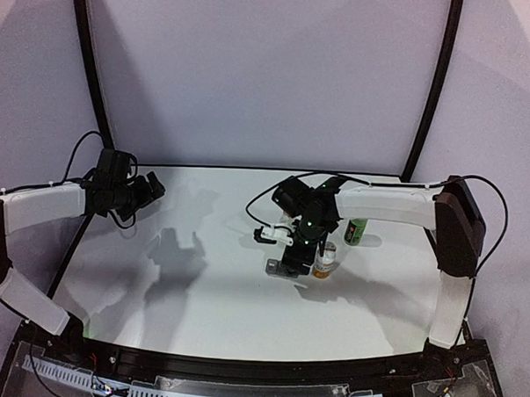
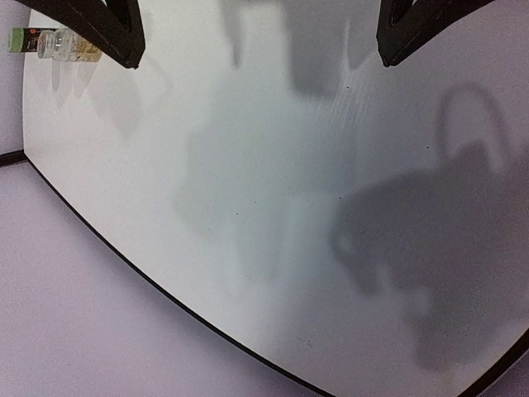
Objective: Sort the pills into containers
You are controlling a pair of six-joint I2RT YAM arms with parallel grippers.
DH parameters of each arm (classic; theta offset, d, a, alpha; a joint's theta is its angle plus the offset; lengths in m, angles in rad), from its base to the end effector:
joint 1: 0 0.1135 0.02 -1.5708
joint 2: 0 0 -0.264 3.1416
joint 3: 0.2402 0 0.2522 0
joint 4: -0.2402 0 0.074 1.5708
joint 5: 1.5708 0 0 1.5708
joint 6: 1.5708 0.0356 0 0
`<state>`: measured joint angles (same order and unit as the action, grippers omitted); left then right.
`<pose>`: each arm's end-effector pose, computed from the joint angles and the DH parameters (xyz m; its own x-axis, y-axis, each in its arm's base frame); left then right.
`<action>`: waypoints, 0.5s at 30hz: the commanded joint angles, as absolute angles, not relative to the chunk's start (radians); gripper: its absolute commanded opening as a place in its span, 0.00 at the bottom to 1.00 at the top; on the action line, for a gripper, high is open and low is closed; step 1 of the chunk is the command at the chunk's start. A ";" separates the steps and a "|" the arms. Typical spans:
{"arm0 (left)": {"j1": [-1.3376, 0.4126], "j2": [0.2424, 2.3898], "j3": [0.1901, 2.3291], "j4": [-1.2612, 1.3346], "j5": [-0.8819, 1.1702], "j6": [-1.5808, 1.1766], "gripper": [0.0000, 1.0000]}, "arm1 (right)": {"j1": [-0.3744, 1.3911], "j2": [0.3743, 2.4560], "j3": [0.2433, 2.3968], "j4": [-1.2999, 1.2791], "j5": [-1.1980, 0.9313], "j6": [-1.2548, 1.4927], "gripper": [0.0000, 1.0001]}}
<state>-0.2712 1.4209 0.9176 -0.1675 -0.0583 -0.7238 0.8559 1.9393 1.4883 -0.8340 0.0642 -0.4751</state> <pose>0.2991 -0.0810 0.2409 -0.5967 -0.5203 -0.6109 -0.2292 0.8401 -0.4916 0.2591 0.2950 0.2019 -0.2200 -0.9498 -0.2225 -0.9473 0.2625 -0.1837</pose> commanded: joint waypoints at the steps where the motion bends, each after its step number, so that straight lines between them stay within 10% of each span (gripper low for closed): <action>1: -0.277 1.420 0.948 -0.202 -0.044 -0.724 1.00 | 0.872 1.980 1.520 -0.879 0.136 -0.488 0.84; 15: -0.276 1.405 0.937 -0.214 -0.049 -0.732 1.00 | 0.881 2.052 1.521 -0.871 0.126 -0.528 0.73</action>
<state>-0.2733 1.4235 0.9325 -0.1894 -0.0521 -0.7238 0.8700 2.0291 1.5024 -0.8459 0.1333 -0.5079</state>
